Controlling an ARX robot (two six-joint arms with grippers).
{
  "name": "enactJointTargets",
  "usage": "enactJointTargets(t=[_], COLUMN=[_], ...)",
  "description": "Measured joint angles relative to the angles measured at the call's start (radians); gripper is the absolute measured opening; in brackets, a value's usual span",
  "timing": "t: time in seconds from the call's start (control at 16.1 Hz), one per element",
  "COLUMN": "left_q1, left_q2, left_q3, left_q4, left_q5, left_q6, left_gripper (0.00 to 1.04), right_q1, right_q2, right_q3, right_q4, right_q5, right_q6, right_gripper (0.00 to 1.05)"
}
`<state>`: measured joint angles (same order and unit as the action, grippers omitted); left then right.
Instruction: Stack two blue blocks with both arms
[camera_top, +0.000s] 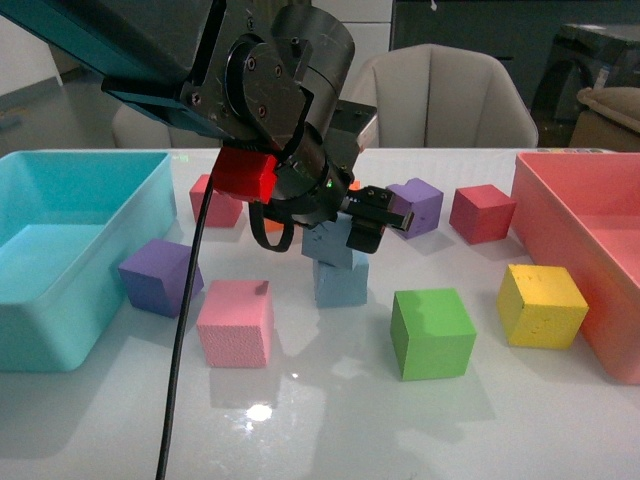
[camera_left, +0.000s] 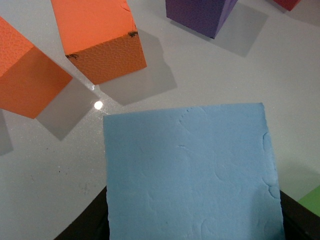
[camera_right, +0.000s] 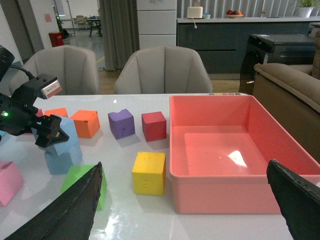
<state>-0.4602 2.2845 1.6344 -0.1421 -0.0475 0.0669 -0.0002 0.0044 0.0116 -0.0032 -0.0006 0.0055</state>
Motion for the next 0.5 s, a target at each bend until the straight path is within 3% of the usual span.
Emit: enactJointTargets(t=[0.25, 0.5], left_q1=[0.000, 0.000], left_q2=[0.000, -0.037], left_q3=[0.011, 0.005], left_q4=[-0.004, 0.034], left_q5=[0.020, 0.021], left_q6=[-0.015, -0.036], left_gripper=[1.00, 0.98], right_q1=[0.000, 0.000], right_q2=[0.000, 0.000], right_q3=[0.000, 0.000], right_q4=[0.000, 0.000], right_q5=[0.000, 0.000], right_q6=[0.000, 0.000], right_gripper=[0.98, 0.98])
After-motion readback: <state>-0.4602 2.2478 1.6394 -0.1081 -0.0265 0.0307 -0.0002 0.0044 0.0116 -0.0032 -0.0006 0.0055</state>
